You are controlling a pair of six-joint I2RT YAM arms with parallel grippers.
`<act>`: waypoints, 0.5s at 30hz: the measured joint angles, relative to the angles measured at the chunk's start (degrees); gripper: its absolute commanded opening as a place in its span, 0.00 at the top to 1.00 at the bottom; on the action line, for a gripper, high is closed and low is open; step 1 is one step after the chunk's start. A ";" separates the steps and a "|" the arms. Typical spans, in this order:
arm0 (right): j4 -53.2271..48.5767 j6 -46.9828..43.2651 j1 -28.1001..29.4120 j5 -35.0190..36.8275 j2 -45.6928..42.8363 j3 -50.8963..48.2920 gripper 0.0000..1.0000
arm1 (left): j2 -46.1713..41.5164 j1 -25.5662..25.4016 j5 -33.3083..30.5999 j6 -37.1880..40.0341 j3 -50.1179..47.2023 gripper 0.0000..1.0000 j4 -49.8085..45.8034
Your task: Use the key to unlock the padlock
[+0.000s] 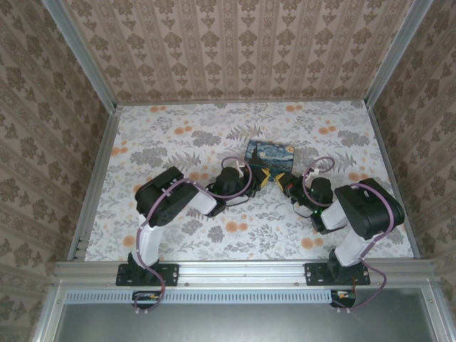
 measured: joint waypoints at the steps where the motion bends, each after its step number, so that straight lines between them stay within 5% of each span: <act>1: 0.00 -0.15 0.00 -0.20 0.11 0.00 1.00 | 0.00 0.00 0.04 0.33 -0.13 1.00 0.00; 15: 0.24 -1.20 0.07 -2.69 -0.63 -1.92 1.00 | -2.05 -0.50 0.96 2.67 -2.86 1.00 -0.28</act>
